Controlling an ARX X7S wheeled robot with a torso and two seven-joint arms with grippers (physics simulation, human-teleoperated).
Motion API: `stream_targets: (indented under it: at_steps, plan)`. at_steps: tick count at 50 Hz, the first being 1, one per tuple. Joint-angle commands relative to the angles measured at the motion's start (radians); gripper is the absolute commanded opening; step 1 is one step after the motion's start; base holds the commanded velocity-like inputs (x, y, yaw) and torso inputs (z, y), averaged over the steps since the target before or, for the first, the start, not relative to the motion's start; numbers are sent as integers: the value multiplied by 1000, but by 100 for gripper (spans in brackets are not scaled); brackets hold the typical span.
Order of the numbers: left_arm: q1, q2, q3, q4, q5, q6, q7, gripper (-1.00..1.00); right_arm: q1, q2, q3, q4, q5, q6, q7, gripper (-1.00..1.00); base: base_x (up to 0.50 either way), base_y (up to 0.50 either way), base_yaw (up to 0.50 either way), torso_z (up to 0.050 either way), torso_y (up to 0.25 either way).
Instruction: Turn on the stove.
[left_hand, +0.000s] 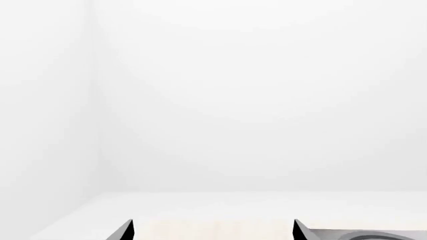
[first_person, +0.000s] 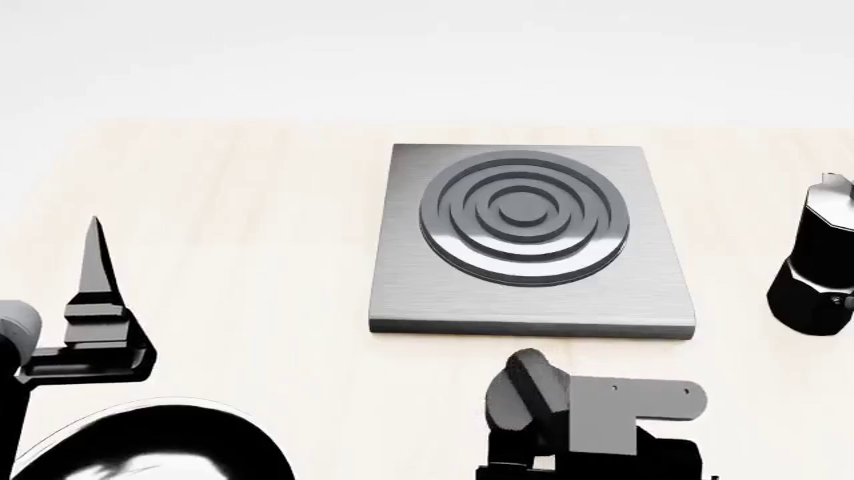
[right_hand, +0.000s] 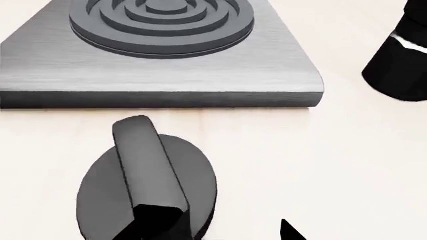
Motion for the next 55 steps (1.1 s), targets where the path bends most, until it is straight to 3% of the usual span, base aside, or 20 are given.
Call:
stream_targets:
  at_steps: [1, 55]
  plan:
    - [0, -3, -4, -2, -6, 3, -4, 100, -26, 19, 27, -58, -1, 18, 44, 100, 0, 0, 0, 0, 0]
    - [1, -18, 0, 9, -25, 5, -20, 100, -162, 111, 182, -482, 91, 142, 198, 100, 0, 0, 0, 0, 0]
